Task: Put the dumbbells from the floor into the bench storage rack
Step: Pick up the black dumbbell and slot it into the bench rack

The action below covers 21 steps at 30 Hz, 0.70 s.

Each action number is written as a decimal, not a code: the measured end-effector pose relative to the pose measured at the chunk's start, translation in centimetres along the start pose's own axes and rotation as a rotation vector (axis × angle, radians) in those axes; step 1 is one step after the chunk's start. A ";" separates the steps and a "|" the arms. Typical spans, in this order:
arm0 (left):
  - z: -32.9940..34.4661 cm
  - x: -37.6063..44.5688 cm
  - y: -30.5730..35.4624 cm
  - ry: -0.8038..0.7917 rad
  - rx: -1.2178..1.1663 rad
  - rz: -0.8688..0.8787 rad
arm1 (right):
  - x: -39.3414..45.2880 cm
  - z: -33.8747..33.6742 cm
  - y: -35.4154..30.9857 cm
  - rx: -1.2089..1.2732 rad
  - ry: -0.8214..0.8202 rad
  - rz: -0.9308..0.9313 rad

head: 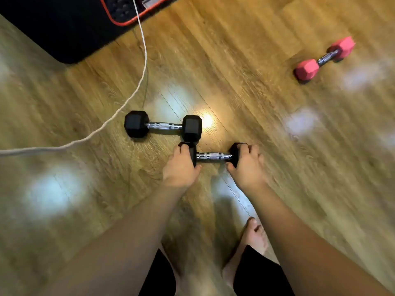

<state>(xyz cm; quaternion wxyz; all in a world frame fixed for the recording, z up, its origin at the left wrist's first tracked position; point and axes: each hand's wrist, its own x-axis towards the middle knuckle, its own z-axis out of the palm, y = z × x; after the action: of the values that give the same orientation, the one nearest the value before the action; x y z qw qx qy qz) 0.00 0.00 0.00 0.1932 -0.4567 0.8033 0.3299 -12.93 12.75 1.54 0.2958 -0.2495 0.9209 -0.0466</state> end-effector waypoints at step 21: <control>6.7 6.5 -2.9 0.044 -0.343 -0.287 | 6.6 7.7 4.8 0.305 -0.050 0.264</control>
<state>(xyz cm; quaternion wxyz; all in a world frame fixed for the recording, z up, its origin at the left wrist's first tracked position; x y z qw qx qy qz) -0.72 -0.28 -9.78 0.1402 -0.5997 0.6662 0.4205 -15.29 14.20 -9.38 0.3563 -0.0798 0.9203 -0.1401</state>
